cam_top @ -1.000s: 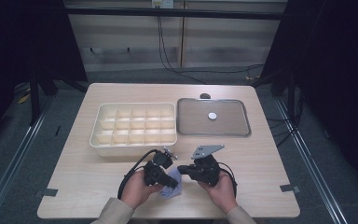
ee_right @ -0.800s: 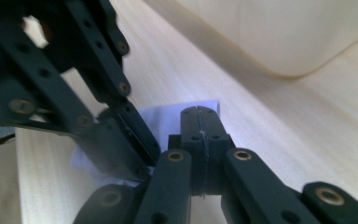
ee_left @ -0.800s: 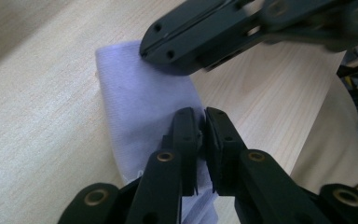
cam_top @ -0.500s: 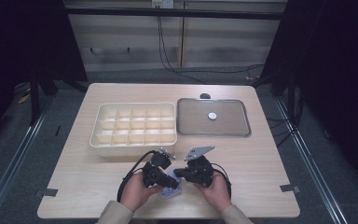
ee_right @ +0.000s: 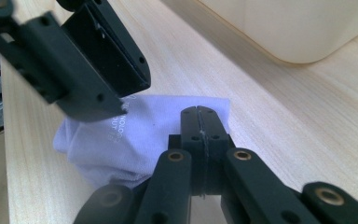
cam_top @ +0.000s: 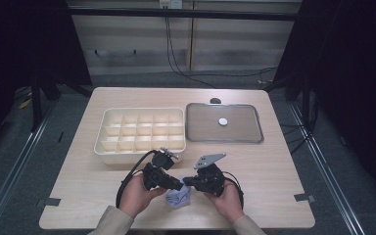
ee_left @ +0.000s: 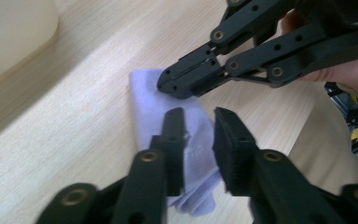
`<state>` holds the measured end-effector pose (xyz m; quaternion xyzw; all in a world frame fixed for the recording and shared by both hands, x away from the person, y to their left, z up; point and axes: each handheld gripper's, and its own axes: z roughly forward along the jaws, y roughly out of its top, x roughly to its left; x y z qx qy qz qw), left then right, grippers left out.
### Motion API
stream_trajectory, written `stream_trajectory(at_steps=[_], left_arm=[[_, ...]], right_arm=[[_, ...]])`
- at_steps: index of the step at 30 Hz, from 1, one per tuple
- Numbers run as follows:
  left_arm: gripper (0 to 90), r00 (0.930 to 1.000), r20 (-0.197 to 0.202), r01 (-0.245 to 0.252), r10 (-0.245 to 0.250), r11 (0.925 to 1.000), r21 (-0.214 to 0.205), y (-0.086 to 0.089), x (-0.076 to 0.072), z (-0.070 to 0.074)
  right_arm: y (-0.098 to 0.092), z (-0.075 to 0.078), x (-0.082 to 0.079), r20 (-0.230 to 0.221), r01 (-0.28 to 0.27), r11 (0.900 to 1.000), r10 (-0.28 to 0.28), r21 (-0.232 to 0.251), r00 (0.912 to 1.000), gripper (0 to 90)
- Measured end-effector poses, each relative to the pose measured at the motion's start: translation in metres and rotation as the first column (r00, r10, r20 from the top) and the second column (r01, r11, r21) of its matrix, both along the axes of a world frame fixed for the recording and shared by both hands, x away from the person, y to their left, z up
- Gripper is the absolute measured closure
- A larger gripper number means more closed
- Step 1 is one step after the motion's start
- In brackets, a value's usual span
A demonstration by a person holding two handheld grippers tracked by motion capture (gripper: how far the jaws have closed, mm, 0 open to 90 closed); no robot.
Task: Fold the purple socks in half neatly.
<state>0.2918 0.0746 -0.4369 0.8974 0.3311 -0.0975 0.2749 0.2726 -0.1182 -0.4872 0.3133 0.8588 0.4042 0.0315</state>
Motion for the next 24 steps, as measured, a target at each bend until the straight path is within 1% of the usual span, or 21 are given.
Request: stream_trajectory(at_steps=[2,3,5,6,8,9,11,14,16,21,23,24], left_arm=[[77.9,0.9998,-0.016,0.011,-0.010,0.9997,0.024,-0.002,0.000,-0.006],[77.9,0.9997,-0.023,0.008,-0.008,0.9994,0.032,-0.004,-0.001,-0.011],[79.9,0.9996,-0.021,0.022,-0.021,0.9976,0.065,-0.006,-0.002,-0.019],[80.0,0.9994,-0.029,0.018,-0.017,0.9978,0.063,-0.006,-0.002,-0.023],[80.7,0.9997,-0.024,0.007,-0.005,0.9984,0.056,-0.005,-0.003,-0.026],[80.8,0.9997,-0.024,0.008,-0.006,0.9983,0.057,-0.005,-0.003,-0.026],[81.7,0.9999,-0.012,0.010,-0.009,0.9968,0.080,-0.006,-0.005,-0.026],[82.6,0.9997,-0.007,0.022,-0.022,0.9945,0.103,-0.009,-0.006,-0.024],[82.9,0.9996,-0.021,0.021,-0.019,0.9951,0.096,-0.007,-0.006,-0.022],[84.2,0.9995,-0.017,0.027,-0.026,0.9966,0.078,-0.002,-0.013,-0.014],[84.2,0.9989,-0.020,0.044,-0.043,0.9961,0.076,-0.002,-0.017,-0.013],[84.2,0.9988,-0.023,0.045,-0.043,0.9958,0.080,-0.003,-0.018,-0.014]], right_arm=[[0.000,0.000,0.000,0.002,0.001,1.0000,-0.001,-0.002,1.0000,90.0],[0.000,0.000,0.000,0.003,0.000,1.0000,0.000,-0.002,1.0000,90.0],[0.000,0.000,0.000,-0.001,0.002,1.0000,-0.002,-0.002,1.0000,90.0],[0.000,0.000,0.000,-0.002,0.002,1.0000,-0.002,0.001,1.0000,90.0],[0.000,0.000,-0.001,0.000,0.000,1.0000,0.000,-0.001,1.0000,90.0],[0.000,0.000,-0.001,0.001,0.000,1.0000,0.000,-0.001,1.0000,90.0],[0.000,0.000,-0.001,-0.002,-0.002,1.0000,0.002,0.001,1.0000,90.0],[0.001,0.000,-0.001,-0.002,-0.002,1.0000,0.002,0.000,1.0000,90.0],[0.001,0.000,-0.001,-0.003,-0.003,1.0000,0.003,-0.004,1.0000,90.0],[0.000,0.000,-0.001,-0.004,-0.001,1.0000,0.001,-0.001,1.0000,90.0],[0.000,0.000,-0.001,-0.006,0.001,1.0000,-0.001,-0.001,1.0000,90.0],[0.000,0.000,-0.001,-0.003,-0.001,1.0000,0.001,-0.004,1.0000,90.0]])
